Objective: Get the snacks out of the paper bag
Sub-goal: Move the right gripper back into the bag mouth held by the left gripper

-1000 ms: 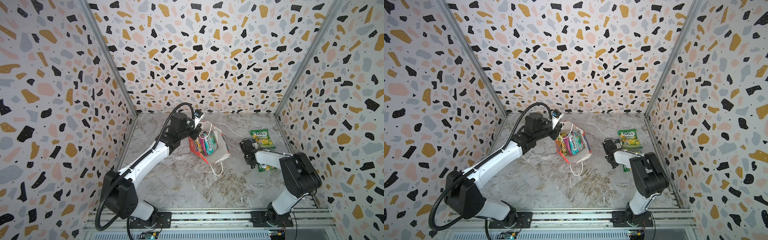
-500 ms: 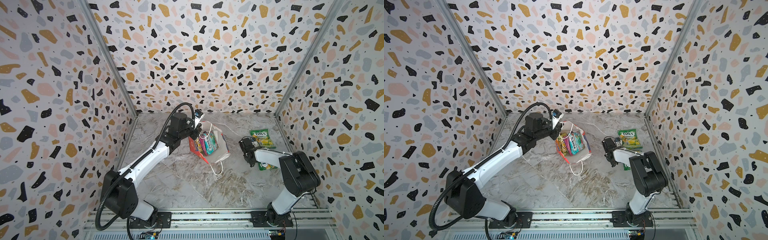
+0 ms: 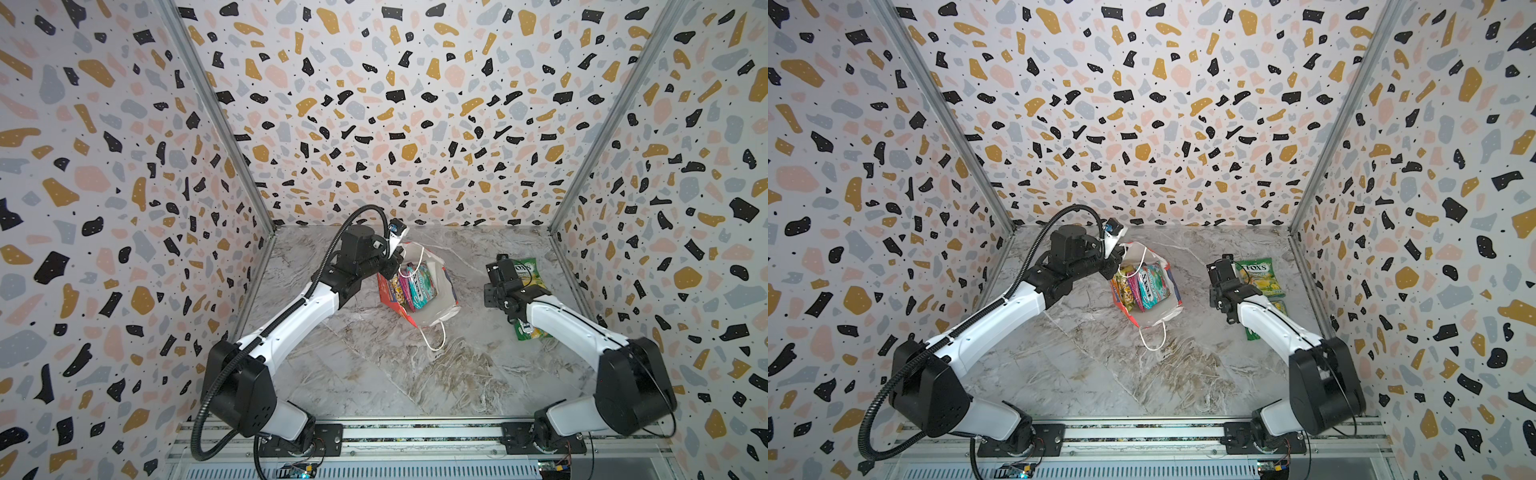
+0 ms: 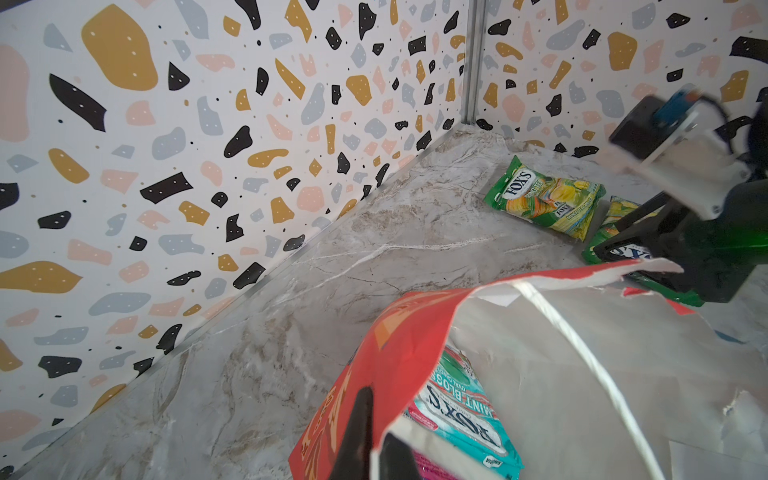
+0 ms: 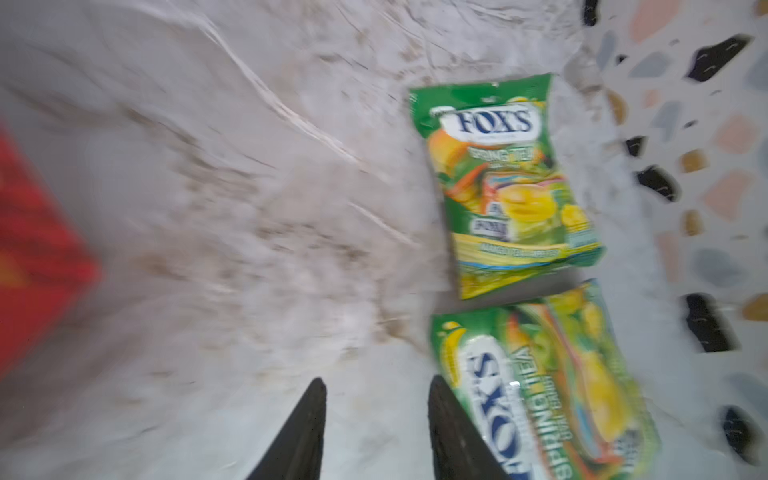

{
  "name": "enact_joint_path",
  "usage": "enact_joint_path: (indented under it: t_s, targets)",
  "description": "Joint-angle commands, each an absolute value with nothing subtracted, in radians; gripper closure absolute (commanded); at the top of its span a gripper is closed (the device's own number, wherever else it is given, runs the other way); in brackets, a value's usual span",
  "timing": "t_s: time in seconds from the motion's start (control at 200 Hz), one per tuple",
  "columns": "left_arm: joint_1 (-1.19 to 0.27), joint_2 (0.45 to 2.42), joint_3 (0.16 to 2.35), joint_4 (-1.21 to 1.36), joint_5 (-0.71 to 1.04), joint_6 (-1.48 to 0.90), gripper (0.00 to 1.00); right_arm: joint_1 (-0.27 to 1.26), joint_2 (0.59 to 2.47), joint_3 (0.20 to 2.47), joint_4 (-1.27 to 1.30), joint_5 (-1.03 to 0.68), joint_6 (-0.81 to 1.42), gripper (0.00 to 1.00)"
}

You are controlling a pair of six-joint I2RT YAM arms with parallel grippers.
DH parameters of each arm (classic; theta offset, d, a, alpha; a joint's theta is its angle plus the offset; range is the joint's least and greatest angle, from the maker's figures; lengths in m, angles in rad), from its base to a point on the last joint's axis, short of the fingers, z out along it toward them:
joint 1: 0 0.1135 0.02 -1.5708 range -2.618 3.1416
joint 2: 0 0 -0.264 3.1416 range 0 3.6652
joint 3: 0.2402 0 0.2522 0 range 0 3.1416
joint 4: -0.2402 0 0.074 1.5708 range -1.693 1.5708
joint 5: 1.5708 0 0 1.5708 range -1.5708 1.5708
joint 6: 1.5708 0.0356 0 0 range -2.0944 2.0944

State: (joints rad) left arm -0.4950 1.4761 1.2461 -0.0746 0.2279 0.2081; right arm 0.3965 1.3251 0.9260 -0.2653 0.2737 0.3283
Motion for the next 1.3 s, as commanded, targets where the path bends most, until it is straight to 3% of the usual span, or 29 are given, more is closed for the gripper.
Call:
enact_joint_path:
  t_s: [0.0, 0.055, 0.215, 0.486, 0.776, 1.292]
  targets:
    - [-0.500, 1.486, 1.322, -0.041, 0.256, 0.193, 1.00, 0.427, 1.140, 0.866, -0.057, -0.043, 0.343, 0.85]
    - [-0.502, 1.490, 1.341, -0.064, 0.255, 0.192, 1.00, 0.473, 1.082, 0.874, -0.036, -0.029, 0.344, 0.91]
    - [-0.520, 1.494, 1.379, -0.130, 0.237, 0.210, 1.00, 0.626, 1.020, 0.924, -0.028, -0.044, 0.288, 0.91]
    - [-0.552, 1.505, 1.419, -0.257, 0.224, 0.330, 1.00, 0.858, 1.137, 0.928, 0.050, -0.052, 0.322, 0.95]
    - [-0.574, 1.509, 1.424, -0.320, 0.266, 0.410, 1.00, 0.897, 1.314, 0.957, 0.057, 0.006, 0.319, 0.99]
    - [-0.583, 1.513, 1.397, -0.351, 0.376, 0.528, 1.00, 0.897, 1.412, 0.845, 0.249, -0.012, 0.196, 0.95]
